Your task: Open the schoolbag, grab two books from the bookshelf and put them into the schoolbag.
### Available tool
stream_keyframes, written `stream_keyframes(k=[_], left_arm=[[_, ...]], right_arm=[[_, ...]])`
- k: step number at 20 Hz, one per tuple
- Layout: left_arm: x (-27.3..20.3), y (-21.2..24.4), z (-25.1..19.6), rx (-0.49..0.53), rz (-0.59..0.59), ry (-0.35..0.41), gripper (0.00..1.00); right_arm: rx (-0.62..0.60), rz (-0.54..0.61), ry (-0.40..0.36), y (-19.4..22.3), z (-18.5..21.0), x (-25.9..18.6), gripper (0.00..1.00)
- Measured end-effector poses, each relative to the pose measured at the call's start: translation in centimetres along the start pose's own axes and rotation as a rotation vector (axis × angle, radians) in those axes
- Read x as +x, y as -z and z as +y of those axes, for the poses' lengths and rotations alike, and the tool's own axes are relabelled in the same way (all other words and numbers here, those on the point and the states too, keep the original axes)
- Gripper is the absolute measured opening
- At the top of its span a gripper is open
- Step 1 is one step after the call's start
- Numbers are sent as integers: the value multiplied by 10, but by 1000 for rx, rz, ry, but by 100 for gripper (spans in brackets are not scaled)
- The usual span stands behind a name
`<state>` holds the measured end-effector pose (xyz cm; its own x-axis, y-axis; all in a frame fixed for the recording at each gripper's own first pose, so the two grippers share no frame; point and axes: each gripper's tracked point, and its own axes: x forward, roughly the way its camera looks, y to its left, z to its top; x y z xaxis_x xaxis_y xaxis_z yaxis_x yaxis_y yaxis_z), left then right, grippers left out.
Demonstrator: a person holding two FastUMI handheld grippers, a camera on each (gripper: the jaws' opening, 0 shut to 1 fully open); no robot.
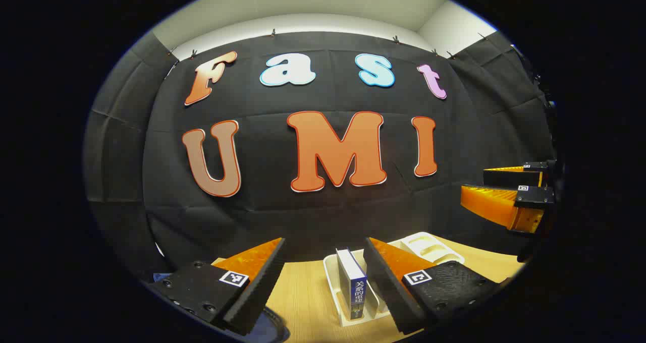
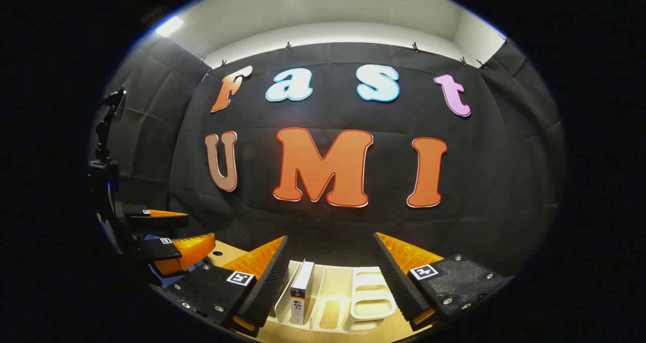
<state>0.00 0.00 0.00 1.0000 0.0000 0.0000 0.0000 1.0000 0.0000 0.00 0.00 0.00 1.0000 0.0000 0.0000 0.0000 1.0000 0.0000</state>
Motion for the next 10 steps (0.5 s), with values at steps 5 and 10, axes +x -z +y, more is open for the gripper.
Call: stream_keyframes(k=[5,10], left_arm=[[0,2,4,-25,-4,7,96],[2,7,5,-33,9,14,95]], right_arm=[[-9,5,-2,0,7,2,96],[-24,23,6,6,7,4,96]])
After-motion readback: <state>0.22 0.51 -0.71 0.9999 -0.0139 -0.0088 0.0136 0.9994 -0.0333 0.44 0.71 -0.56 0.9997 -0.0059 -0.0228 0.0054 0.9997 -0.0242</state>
